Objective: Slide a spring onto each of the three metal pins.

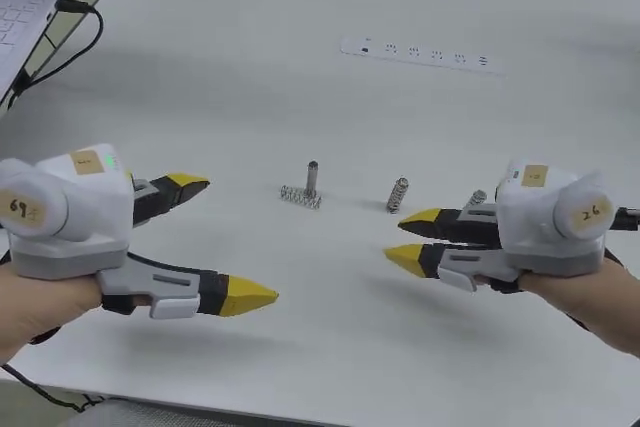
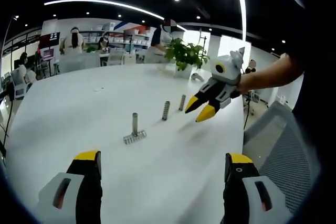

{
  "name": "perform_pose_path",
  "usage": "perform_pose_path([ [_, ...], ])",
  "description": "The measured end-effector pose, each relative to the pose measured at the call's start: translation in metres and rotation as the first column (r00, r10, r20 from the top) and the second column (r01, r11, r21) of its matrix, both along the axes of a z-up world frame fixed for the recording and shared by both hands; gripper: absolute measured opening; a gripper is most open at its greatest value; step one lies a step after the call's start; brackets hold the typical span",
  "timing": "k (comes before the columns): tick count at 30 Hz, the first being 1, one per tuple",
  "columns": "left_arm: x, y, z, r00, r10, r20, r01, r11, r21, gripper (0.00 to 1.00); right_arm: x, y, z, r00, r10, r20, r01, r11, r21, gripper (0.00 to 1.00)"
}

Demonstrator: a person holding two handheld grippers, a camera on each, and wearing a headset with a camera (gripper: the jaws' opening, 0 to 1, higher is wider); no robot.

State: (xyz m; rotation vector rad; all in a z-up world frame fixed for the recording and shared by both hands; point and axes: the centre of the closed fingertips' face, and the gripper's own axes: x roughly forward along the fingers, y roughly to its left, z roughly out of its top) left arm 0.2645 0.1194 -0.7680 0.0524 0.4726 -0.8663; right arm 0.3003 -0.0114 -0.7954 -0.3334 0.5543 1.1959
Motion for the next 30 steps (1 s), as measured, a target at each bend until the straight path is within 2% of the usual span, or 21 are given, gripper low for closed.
perform_pose_path([
  [7,-0.002,0.002,-0.002,1.0,0.005,-0.006,-0.005,1.0,-0.002,0.95,0.005,0.012,0.002,1.0,0.006,0.007,-0.006,1.0,0.001,0.21],
  [21,-0.001,0.005,-0.001,1.0,0.014,-0.002,-0.014,1.0,-0.008,0.94,0.018,0.057,0.013,0.995,0.087,0.052,-0.087,0.996,-0.005,0.21],
  [30,-0.003,0.009,-0.003,1.0,0.023,-0.003,-0.023,1.0,-0.009,0.94,0.03,0.073,0.003,0.994,0.093,0.051,-0.091,0.995,-0.042,0.2],
])
